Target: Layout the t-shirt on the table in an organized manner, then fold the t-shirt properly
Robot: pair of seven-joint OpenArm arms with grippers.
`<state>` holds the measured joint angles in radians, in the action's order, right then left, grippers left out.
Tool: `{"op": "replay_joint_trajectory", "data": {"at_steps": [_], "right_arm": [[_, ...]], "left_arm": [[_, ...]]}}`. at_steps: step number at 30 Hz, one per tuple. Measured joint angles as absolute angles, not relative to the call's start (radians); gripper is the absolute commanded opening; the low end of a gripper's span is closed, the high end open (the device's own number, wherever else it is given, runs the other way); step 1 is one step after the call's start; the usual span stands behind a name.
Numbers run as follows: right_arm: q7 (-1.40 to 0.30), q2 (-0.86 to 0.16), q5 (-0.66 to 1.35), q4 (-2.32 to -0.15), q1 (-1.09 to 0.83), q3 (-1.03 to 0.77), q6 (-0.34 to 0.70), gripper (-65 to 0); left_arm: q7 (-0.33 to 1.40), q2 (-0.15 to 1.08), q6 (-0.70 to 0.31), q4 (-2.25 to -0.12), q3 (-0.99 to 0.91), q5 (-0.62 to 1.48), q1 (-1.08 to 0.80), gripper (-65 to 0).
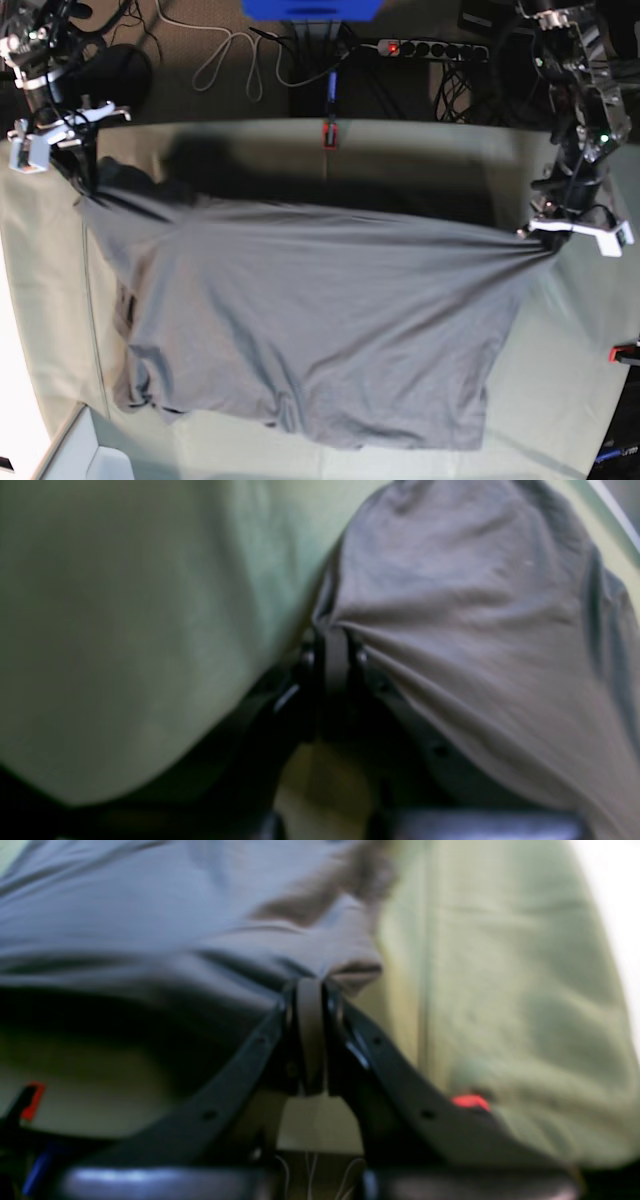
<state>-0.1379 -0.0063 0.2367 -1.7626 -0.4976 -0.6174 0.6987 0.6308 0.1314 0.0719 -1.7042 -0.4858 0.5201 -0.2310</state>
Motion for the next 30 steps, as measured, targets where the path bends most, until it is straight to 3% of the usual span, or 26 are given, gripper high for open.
{"op": "replay_joint_trajectory", "data": {"at_steps": [30], "right_arm": [[-0.132,0.072,0.237,-1.626,-0.591,-0.586,0.699,-65.0]], "left_arm": [[0.631,0.127,0.071,-1.702,-0.567,0.523,-0.348,-65.0]]}}
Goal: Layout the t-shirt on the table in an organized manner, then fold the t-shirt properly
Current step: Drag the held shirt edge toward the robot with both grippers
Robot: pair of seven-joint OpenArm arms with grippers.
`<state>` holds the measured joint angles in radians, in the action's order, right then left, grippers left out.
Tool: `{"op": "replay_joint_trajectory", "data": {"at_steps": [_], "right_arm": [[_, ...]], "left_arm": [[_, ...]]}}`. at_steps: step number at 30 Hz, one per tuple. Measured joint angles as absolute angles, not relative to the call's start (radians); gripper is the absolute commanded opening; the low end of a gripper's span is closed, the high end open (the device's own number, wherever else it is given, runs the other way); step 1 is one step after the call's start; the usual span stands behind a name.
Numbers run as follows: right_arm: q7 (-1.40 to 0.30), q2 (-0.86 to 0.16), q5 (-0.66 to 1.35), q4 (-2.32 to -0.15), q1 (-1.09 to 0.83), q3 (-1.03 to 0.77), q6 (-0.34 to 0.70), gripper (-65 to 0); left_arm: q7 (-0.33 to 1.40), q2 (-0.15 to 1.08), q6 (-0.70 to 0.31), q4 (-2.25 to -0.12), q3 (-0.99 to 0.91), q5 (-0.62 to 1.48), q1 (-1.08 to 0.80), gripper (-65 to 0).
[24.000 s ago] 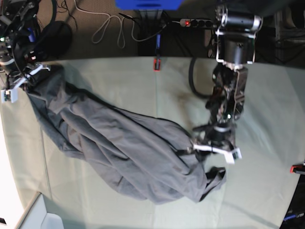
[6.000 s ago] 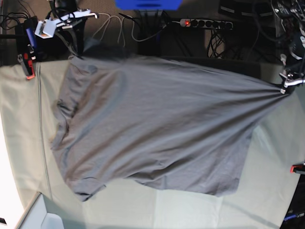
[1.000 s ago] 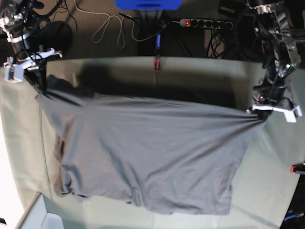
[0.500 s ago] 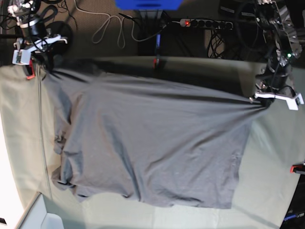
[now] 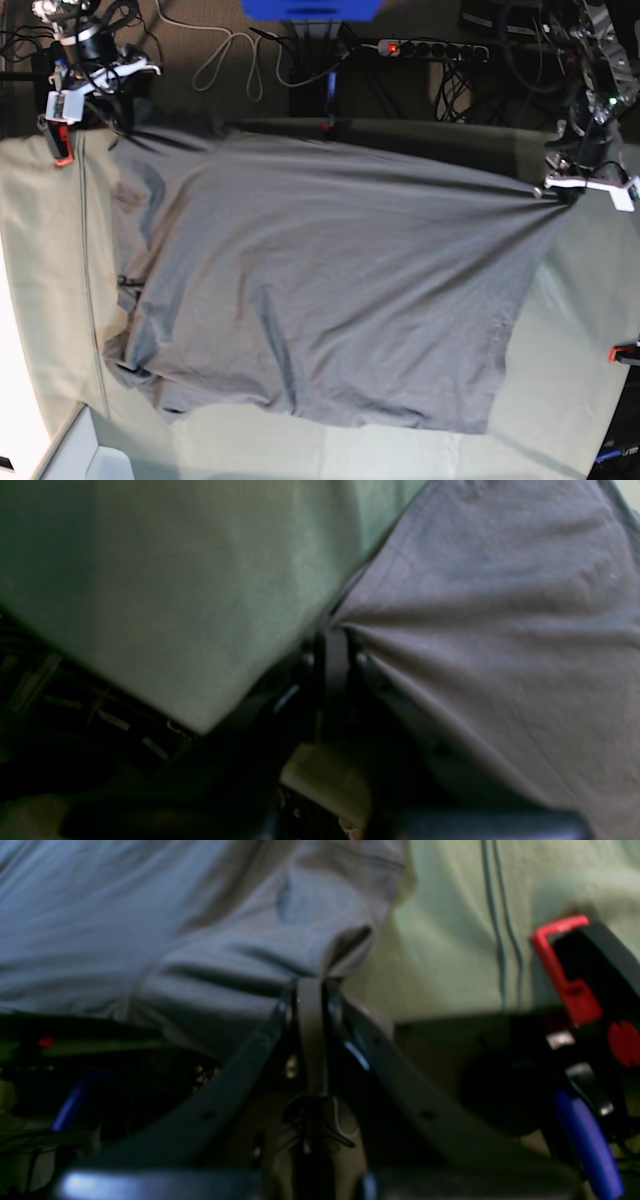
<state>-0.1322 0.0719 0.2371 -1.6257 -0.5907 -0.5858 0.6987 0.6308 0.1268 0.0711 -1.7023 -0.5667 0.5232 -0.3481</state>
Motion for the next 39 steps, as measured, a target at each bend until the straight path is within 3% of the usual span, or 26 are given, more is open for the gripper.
{"op": "replay_joint_trajectory", "data": {"at_steps": [20,32,39], "right_arm": [[-0.161,0.036,0.233,-1.623,-0.363,-0.584,0.698,-65.0],[-0.273,0.035,-0.030,-1.481,-0.063,-0.588,0.698,-65.0],[-0.268,0.033,-0.147,-1.365,0.042,-0.587,0.699,-65.0]], "left_arm": [[0.628,0.126,0.071,-1.616,-0.561,0.516,-0.093,-65.0],[0.629,0.125,0.075,-1.398,-0.561,0.507,0.075,-65.0],[0.622,0.172,0.077,-1.298,-0.424,0.506,0.158,-64.9]]}}
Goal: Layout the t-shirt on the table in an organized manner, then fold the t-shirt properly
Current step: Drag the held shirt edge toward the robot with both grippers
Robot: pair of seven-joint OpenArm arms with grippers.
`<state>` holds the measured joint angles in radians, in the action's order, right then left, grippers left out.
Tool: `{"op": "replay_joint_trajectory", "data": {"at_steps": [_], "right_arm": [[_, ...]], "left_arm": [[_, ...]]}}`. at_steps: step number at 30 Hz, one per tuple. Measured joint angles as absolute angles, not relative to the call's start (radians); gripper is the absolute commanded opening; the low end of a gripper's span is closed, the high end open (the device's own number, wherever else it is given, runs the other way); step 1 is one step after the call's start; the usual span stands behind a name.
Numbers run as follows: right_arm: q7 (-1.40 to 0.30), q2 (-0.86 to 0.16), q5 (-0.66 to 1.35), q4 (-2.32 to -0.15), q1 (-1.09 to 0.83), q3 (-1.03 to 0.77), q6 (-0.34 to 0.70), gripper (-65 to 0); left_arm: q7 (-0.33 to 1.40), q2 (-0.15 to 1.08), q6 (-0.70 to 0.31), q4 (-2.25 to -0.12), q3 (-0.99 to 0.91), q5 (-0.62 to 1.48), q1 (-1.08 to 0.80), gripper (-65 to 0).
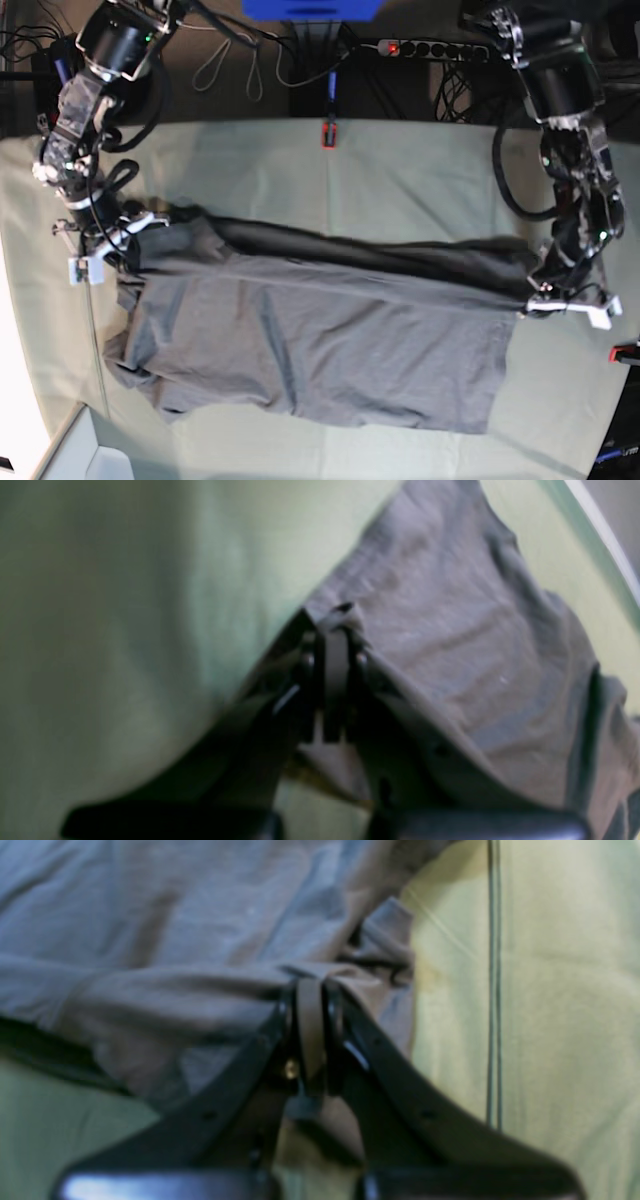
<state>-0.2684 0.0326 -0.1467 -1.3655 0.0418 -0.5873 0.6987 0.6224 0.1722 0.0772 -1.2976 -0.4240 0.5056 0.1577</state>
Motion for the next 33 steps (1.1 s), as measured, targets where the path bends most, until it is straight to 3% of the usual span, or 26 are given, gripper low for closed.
{"op": "replay_joint_trajectory", "data": {"at_steps": [4,10,14,18,26,33], "right_arm": [[-0.274,0.031,-0.151,-1.313,0.115,-0.594,0.698,-65.0],[-0.269,0.002,-0.200,-1.298,0.142,-0.599,0.699,-52.1],[-0.273,0.003,-0.199,-1.298,0.134,-0.599,0.699,-40.5],[-0.266,0.009,-0.194,-1.298,0.135,-0.653,0.699,-34.4],[-0.262,0.004,-0.196,-1.302,0.054,-0.746,0.699,-33.6],[-0.262,0.003,-0.195,-1.301,0.002,-0.745,0.699,-33.6]], "left_arm": [[0.632,0.171,0.078,-1.234,-0.413,0.508,0.199,-62.5],[0.645,0.206,0.079,-1.226,-0.395,0.503,0.206,-39.7],[0.654,0.197,0.078,-1.229,-0.392,0.506,0.199,-39.4],[0.654,0.202,0.079,-1.228,-0.393,0.509,0.199,-35.3],[0.650,0.190,0.082,-1.217,-0.397,0.508,0.062,-31.4],[0.462,0.185,0.061,-1.083,-0.387,0.522,0.073,-31.4]]}}
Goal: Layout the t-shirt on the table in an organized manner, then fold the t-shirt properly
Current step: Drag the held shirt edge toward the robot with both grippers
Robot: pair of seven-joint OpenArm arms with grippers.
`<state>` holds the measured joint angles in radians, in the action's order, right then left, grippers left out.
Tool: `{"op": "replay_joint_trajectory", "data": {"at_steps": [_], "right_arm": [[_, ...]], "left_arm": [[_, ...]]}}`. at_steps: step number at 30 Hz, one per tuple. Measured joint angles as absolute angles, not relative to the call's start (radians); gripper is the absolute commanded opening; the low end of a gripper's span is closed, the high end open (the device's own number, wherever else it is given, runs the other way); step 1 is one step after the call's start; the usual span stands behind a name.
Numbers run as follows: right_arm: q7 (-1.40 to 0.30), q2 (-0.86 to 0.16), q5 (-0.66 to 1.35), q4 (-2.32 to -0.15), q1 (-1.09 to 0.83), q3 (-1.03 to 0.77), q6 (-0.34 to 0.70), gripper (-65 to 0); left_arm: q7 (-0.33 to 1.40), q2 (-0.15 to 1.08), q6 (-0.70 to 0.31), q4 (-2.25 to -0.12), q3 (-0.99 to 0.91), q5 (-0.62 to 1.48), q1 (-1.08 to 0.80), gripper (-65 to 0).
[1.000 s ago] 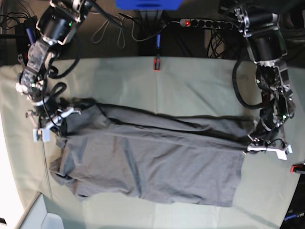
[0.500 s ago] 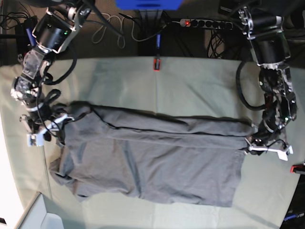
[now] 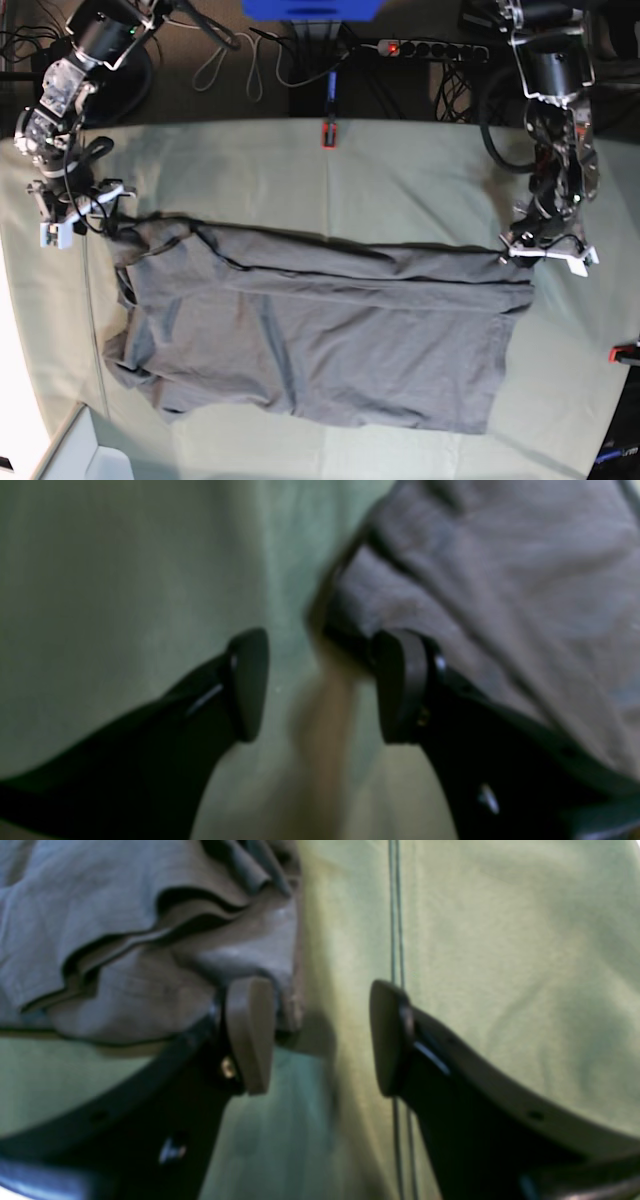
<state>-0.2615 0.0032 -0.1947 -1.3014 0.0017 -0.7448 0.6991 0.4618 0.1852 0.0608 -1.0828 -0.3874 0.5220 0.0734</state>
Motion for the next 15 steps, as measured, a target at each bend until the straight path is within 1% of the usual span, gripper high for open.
{"op": "replay_joint_trajectory", "data": {"at_steps": [5,11,15], "right_arm": [[-0.265,0.008,-0.196,-1.299,-0.018,-0.746,0.699,-33.4],[-0.262,0.005,-0.195,-1.299,-0.012,-0.740,0.699,-33.2],[-0.262,0.009,-0.195,-1.297,0.006,-0.739,0.698,-33.2]], "left_arm": [[0.471,0.191,0.074,-1.027,-0.387,0.513,0.130,-31.4],[0.483,0.189,0.079,-1.011,-0.384,0.505,0.162,-31.6],[0.464,0.185,0.078,-0.981,-0.338,0.506,0.184,-32.1]]}}
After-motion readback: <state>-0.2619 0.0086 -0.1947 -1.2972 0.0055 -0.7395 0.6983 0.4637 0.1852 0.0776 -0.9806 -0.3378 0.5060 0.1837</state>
